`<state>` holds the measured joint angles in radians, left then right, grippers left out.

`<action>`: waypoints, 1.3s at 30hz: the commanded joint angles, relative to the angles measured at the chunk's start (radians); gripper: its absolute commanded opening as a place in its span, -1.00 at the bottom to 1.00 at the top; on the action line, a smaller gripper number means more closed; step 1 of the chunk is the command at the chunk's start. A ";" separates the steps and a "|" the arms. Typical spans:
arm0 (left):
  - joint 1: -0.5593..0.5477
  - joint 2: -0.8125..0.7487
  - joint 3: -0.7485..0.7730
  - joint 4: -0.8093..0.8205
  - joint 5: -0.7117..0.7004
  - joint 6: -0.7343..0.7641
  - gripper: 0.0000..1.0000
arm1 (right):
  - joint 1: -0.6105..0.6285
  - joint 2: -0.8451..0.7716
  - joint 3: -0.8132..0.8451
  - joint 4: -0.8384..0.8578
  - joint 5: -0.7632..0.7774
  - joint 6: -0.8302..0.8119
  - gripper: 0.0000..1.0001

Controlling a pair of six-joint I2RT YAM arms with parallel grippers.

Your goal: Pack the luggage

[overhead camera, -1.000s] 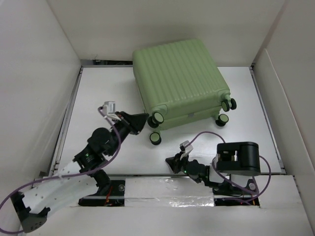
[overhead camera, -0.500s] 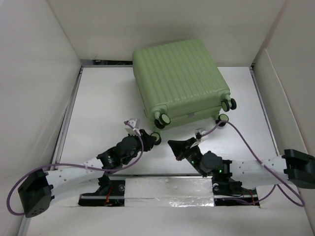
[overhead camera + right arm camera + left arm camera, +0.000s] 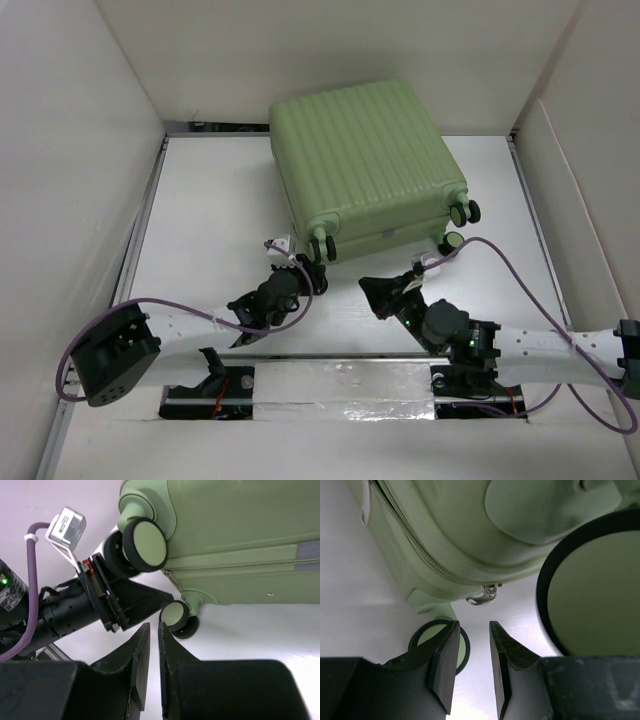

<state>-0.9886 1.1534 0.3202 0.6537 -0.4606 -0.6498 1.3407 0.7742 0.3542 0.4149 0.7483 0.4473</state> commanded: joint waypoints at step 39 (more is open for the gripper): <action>-0.028 0.203 0.017 0.422 -0.290 0.061 -1.00 | -0.127 0.406 0.463 -0.140 -0.073 -0.119 0.55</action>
<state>-1.0332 1.3766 0.3279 1.0298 -0.6750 -0.6201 1.2171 1.1130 0.7067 0.3355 0.6525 0.3672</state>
